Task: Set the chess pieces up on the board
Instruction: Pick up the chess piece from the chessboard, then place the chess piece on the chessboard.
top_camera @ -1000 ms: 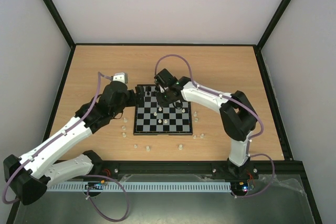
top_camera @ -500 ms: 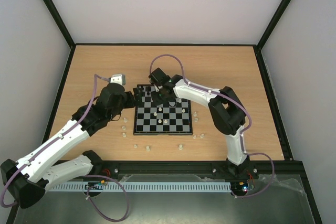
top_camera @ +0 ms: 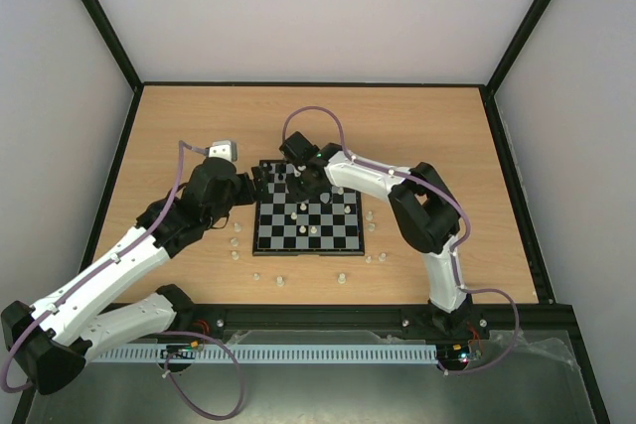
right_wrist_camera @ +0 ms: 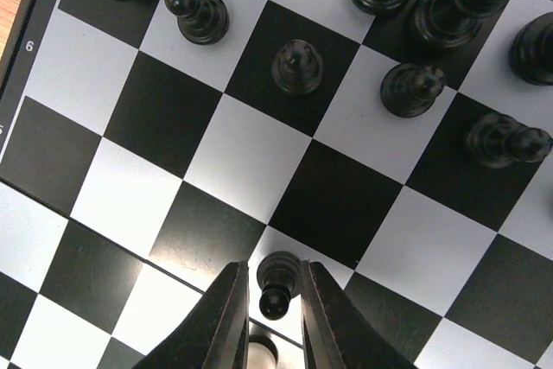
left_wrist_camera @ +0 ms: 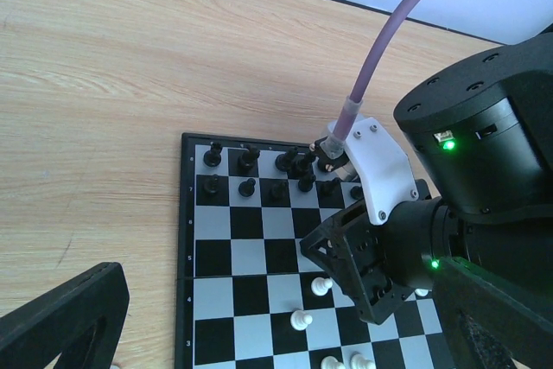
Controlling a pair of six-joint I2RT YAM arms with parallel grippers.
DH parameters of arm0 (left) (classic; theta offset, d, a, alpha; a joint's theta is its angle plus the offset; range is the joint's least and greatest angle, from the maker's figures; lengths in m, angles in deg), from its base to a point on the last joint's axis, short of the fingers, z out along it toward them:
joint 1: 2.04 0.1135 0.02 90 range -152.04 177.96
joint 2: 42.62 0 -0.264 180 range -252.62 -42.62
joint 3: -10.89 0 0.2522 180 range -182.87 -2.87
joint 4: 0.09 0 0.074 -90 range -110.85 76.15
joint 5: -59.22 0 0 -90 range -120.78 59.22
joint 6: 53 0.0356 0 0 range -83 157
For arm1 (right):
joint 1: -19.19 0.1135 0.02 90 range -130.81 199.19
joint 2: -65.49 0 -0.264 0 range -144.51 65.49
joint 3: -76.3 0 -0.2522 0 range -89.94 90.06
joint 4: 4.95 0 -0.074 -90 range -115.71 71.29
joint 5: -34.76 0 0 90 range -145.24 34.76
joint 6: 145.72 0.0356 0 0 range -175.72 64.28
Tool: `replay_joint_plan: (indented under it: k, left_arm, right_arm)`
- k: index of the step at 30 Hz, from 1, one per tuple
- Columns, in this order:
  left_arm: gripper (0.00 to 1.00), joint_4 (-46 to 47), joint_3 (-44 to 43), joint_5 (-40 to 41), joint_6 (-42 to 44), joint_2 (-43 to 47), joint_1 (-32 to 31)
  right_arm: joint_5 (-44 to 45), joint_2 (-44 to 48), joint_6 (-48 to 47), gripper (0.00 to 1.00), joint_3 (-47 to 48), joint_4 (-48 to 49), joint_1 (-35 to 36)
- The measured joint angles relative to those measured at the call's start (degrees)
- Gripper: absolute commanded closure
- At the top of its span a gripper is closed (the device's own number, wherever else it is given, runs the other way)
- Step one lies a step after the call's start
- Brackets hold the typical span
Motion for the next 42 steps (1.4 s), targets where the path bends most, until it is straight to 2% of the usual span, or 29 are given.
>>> replay_joint_plan:
  k: [8,17,23,28,35,42]
  left_arm:
    - [0.0,0.0,0.0,0.0,0.0,0.0,0.0]
    - [0.01,0.0,0.0,0.0,0.0,-0.2,0.0]
    - [0.01,0.0,0.0,0.0,0.0,-0.3,0.0]
    - [0.01,0.0,0.0,0.0,0.0,-0.3,0.0]
    - [0.0,0.0,0.0,0.0,0.1,-0.5,0.0]
    - [0.01,0.0,0.0,0.0,0.1,-0.9,0.0]
  right_arm:
    - [0.7,-1.3,-0.1,0.94,1.6,-1.0,0.0]
    - [4.2,-0.6,-0.3,0.95,2.2,-2.7,0.0]
    - [7.8,4.1,-0.7,0.95,2.2,-5.0,-1.0]
    - [9.8,7.6,-0.7,0.95,1.2,-5.7,-4.6]
    - [11.0,7.4,-0.8,0.96,-0.2,-6.3,-9.3]
    - [10.9,4.3,-1.0,0.96,-0.2,-6.3,-9.9]
